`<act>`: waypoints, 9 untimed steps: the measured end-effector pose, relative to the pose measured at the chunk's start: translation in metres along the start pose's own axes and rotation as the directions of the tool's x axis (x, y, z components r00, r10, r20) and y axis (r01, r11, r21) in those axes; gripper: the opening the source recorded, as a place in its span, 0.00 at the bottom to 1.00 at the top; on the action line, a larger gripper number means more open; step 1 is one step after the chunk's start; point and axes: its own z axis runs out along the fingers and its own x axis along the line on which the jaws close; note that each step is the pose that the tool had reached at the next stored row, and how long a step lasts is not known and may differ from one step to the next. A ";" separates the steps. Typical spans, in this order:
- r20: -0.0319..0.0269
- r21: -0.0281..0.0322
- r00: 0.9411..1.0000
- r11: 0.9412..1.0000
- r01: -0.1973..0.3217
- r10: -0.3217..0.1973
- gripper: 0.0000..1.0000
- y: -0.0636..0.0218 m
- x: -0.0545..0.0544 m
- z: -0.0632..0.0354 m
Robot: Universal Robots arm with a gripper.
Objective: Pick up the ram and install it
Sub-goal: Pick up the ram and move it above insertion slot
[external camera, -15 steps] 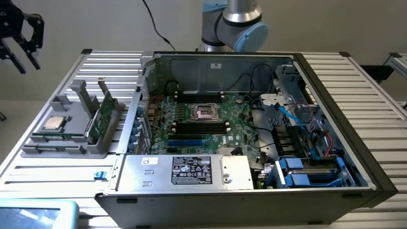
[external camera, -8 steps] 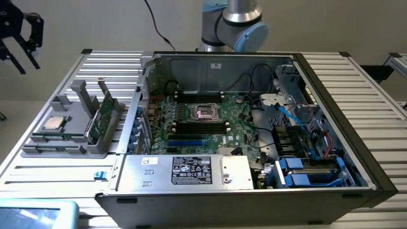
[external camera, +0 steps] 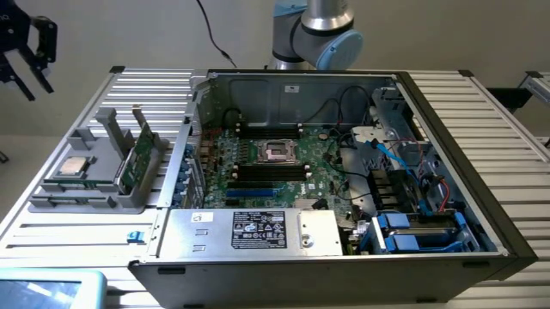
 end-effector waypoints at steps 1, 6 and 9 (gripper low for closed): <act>-0.001 0.000 1.000 1.000 0.018 -0.018 0.32 0.0000 0.000 0.0001; -0.005 -0.002 0.994 0.994 0.109 -0.109 0.32 0.0002 0.000 0.0007; -0.008 -0.004 0.987 0.987 0.163 -0.163 0.32 0.0002 0.000 0.0010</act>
